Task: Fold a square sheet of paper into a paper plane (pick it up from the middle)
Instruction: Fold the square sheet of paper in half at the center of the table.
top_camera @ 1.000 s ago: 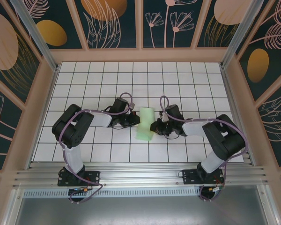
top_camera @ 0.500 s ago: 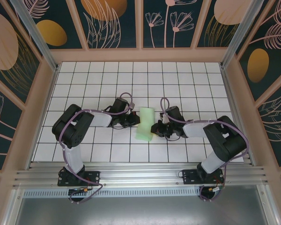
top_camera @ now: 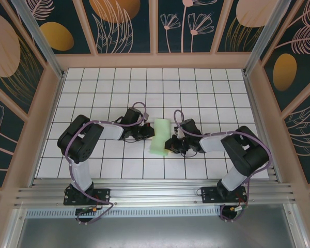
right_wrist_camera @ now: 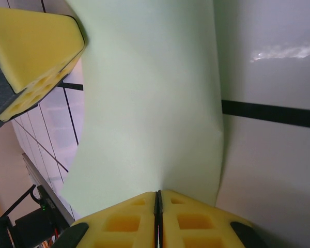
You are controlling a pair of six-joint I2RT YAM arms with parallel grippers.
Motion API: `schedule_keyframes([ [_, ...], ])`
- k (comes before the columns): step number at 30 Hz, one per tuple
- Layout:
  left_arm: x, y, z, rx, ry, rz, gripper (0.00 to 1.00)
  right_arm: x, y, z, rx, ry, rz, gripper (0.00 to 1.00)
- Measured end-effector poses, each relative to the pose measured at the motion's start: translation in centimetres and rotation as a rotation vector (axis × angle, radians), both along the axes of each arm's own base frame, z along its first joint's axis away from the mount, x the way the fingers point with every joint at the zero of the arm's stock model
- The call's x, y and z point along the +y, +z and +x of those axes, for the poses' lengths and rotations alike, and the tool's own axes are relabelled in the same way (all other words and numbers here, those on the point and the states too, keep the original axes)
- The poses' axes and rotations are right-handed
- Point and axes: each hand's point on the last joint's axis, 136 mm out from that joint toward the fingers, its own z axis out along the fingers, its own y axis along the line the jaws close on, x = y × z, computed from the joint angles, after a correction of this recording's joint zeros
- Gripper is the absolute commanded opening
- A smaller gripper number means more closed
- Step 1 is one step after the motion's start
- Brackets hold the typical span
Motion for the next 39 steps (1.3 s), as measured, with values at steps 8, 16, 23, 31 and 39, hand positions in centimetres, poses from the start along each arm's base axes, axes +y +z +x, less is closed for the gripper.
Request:
schedule_keyframes([
  [8,0.0,0.0,0.0,0.0,0.0,0.0,0.0,0.2,1.1,-0.3,-0.024,0.011,0.002,0.13],
  [16,0.0,0.0,0.0,-0.001,-0.003,-0.001,0.0,0.9,0.6,-1.7,-0.001,0.04,-0.008,0.13],
  [23,0.0,0.0,0.0,-0.003,-0.007,0.0,0.0,0.7,0.0,-2.1,0.012,0.041,-0.015,0.13],
  [31,0.0,0.0,0.0,-0.003,-0.009,0.002,0.0,0.6,0.9,-2.2,-0.011,0.035,-0.004,0.14],
  [39,0.0,0.0,0.0,-0.003,-0.01,0.003,0.0,0.2,0.0,-3.2,0.014,0.034,-0.016,0.13],
])
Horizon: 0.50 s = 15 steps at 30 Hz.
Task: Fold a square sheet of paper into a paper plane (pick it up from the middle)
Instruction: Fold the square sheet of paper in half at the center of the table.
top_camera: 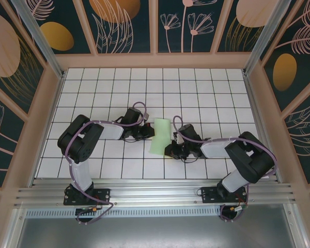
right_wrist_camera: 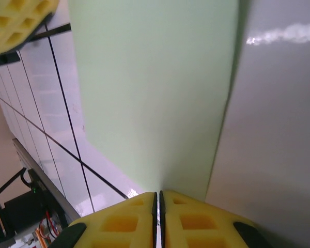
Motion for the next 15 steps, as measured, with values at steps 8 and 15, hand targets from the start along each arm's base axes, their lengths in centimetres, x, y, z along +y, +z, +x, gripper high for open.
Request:
schedule_keyframes([
  [8,0.0,0.0,0.0,-0.001,-0.003,0.001,0.0,0.0,0.3,0.5,0.0,-0.006,-0.029,0.14],
  [15,0.0,0.0,0.0,0.0,-0.005,0.001,0.0,0.2,4.5,6.6,-0.138,-0.07,0.019,0.14],
])
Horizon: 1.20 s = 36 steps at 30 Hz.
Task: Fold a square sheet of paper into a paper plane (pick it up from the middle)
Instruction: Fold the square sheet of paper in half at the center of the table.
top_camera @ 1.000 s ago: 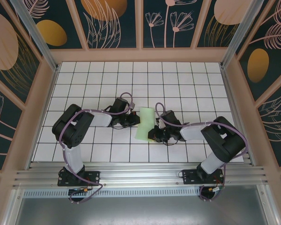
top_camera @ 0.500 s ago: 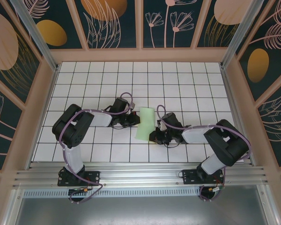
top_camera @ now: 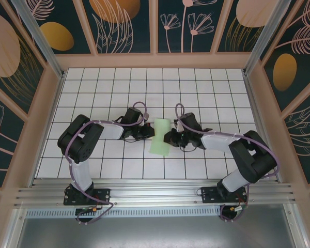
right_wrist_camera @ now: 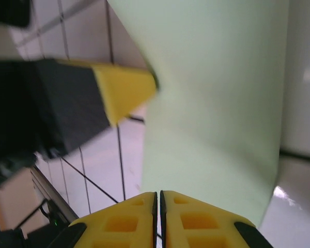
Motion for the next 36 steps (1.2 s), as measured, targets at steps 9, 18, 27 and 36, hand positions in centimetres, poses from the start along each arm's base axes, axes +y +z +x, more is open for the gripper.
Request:
schedule_keyframes([
  [9,0.0,0.0,0.0,0.002,0.0,0.001,0.0,-0.8,-2.3,3.1,0.023,-0.04,-0.027,0.13],
  [18,0.0,-0.1,0.0,0.004,0.0,0.002,0.0,-1.3,-4.4,3.1,0.055,-0.05,-0.049,0.14],
  [27,0.0,-0.1,0.0,0.004,-0.007,0.009,0.0,-1.4,-4.0,3.2,0.059,-0.053,-0.054,0.15],
  [36,0.0,-0.1,0.0,0.003,-0.013,0.012,0.0,-1.4,-2.2,5.7,0.008,-0.073,-0.025,0.16],
])
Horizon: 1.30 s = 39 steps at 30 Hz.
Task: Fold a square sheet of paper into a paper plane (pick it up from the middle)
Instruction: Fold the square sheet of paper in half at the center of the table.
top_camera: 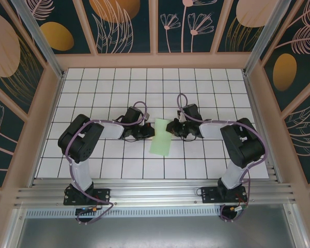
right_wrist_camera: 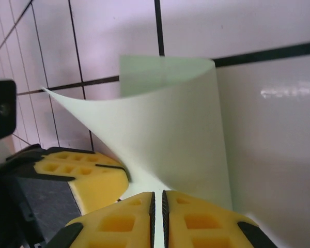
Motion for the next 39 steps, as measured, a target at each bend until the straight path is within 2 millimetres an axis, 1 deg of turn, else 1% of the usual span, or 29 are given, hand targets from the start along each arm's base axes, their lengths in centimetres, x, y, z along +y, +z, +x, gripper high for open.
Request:
schedule_keyframes([
  [3,0.0,0.0,0.0,-0.001,-0.001,0.001,0.0,-0.1,-0.8,-0.1,0.02,0.002,-0.002,0.16],
  [6,0.0,0.0,0.0,-0.002,-0.003,0.002,0.0,-0.2,-2.1,-0.3,0.048,0.002,-0.017,0.16],
  [17,0.0,0.0,0.0,-0.003,-0.005,0.002,0.0,-0.2,-1.8,0.0,0.053,0.006,-0.02,0.16],
  [19,0.0,0.0,0.0,-0.004,-0.005,0.002,0.0,-0.2,-1.4,0.4,0.049,0.004,-0.017,0.16],
  [22,0.0,0.0,0.0,-0.003,-0.005,0.002,0.0,-0.3,-0.5,1.6,0.029,-0.009,-0.008,0.16],
  [24,0.0,0.0,0.0,-0.003,-0.005,0.002,0.0,-0.3,-0.4,2.4,0.016,-0.011,-0.007,0.16],
  [26,0.0,0.0,0.0,-0.003,-0.005,0.002,0.0,-0.4,-1.0,2.6,0.022,-0.012,-0.017,0.16],
  [28,0.0,0.0,0.0,-0.004,-0.005,0.002,0.0,-0.5,-2.0,2.5,0.043,-0.012,-0.031,0.16],
  [34,0.0,0.0,0.0,-0.004,-0.005,0.002,0.0,-0.6,-2.1,2.6,0.046,-0.015,-0.029,0.16],
  [39,0.0,0.0,0.0,-0.004,-0.006,0.002,0.0,-0.5,-1.7,2.9,0.052,-0.012,-0.035,0.16],
])
